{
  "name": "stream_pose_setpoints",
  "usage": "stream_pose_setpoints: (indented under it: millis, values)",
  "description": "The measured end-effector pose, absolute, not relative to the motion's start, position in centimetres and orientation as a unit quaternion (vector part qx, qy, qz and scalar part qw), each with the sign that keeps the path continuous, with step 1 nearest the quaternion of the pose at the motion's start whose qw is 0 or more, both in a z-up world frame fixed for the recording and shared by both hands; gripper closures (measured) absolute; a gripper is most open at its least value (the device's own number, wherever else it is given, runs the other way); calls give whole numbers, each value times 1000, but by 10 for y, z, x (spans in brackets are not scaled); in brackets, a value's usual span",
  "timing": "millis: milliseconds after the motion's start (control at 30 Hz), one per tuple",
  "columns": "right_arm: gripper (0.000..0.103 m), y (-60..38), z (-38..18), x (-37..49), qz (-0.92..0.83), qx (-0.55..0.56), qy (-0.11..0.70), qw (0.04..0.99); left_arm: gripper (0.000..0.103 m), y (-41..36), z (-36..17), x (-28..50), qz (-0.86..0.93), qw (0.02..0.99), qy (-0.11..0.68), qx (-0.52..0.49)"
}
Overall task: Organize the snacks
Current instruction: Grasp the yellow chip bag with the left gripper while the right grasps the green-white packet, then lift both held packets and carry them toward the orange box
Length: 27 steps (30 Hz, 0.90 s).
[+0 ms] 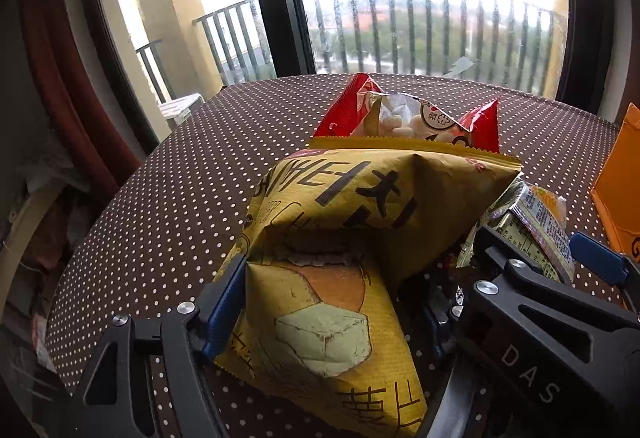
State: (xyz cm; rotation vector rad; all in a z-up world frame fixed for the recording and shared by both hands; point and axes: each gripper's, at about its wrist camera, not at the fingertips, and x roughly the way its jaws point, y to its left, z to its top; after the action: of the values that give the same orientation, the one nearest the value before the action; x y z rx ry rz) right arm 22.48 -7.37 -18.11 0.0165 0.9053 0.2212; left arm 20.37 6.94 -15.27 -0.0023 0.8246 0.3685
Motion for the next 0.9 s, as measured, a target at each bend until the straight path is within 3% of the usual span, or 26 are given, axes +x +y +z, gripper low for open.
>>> stream_pose_setpoints:
  millis: [200, 233, 267, 333, 467, 600, 667, 900]
  values:
    - [18, -75, -175, 212, 109, 16, 433, 895, 36, 64, -148, 189, 165, 905, 391, -6]
    - [32, -74, -173, 208, 112, 15, 430, 896, 36, 64, -147, 187, 162, 906, 391, -8]
    - [35, -72, -170, 205, 109, 3, 424, 899, 36, 63, -146, 184, 160, 907, 389, -12]
    - [41, -71, -168, 201, 113, -1, 422, 900, 38, 61, -145, 180, 157, 908, 389, -14]
    - [41, -78, -169, 200, 111, 26, 434, 893, 39, 59, -142, 174, 153, 910, 385, -22]
    - [35, -80, -167, 195, 109, 22, 432, 895, 39, 57, -143, 169, 156, 910, 383, -22]
    - [17, -82, -168, 194, 105, 20, 431, 896, 39, 54, -144, 167, 158, 911, 381, -16]
    - [15, -85, -179, 207, 98, 30, 448, 888, 38, 47, -150, 176, 170, 908, 382, 4]
